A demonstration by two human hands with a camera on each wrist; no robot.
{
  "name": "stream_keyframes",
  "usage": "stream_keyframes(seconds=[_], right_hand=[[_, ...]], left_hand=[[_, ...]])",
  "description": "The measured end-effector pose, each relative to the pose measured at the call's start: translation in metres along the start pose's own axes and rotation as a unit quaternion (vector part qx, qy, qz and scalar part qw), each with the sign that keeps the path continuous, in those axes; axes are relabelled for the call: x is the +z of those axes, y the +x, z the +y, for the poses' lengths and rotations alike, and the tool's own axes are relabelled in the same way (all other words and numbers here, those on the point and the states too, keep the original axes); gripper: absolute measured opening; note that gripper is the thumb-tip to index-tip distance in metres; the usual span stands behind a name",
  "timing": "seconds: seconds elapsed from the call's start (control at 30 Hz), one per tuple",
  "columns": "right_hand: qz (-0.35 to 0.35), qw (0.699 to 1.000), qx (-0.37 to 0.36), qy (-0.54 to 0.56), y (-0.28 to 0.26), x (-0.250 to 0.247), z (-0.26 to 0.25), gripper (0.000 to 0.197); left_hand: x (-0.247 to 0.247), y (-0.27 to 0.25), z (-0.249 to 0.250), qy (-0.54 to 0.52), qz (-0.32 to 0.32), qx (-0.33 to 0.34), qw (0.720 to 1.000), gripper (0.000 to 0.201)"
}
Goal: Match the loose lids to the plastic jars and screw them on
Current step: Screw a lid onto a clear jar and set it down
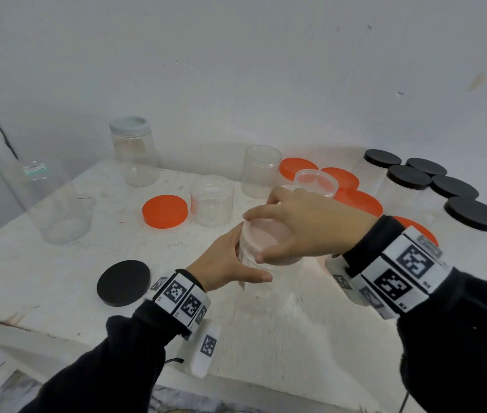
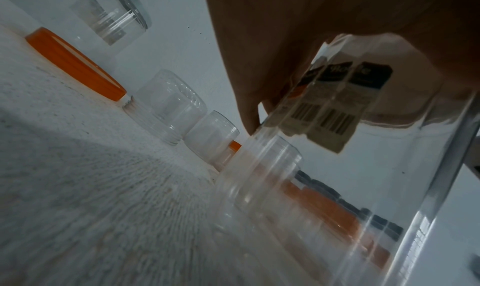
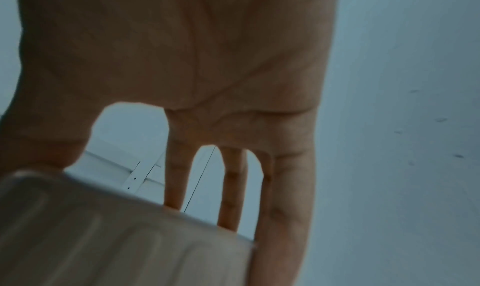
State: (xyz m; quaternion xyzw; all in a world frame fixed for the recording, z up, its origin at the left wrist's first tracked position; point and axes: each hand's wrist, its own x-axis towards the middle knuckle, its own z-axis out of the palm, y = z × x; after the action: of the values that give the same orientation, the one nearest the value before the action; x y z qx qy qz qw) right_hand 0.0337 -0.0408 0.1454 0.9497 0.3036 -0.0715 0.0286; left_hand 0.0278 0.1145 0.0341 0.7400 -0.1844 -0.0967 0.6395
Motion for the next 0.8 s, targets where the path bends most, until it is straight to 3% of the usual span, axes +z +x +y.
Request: stream_keyframes(seconds=[0.27,0.47,0.63,0.8], right_hand=[[0.018,0.998,-0.023,0.053,-0.003,0.013,0.002,0.064],[0.056,0.997,-0.001,0.051,0.0,0.023,0.0,0.087],[0.068,0.997,0.008,0.043,-0.001,0.025,-0.003,0.086],[0.08,0.995,0.033,0.042,-0.001,0.03,-0.009,0.076]], left_hand=[[-0.002,0.001,0.001,-0.001,-0.015,-0.003,1.0,0.074],[0.003,0.0,-0.004,0.005,0.024,0.019,1.0,0.071],[0.005,-0.001,-0.006,0.008,0.035,0.034,0.999,0.069],[0.009,0.002,-0.008,0.043,0.042,0.045,0.997,0.083]])
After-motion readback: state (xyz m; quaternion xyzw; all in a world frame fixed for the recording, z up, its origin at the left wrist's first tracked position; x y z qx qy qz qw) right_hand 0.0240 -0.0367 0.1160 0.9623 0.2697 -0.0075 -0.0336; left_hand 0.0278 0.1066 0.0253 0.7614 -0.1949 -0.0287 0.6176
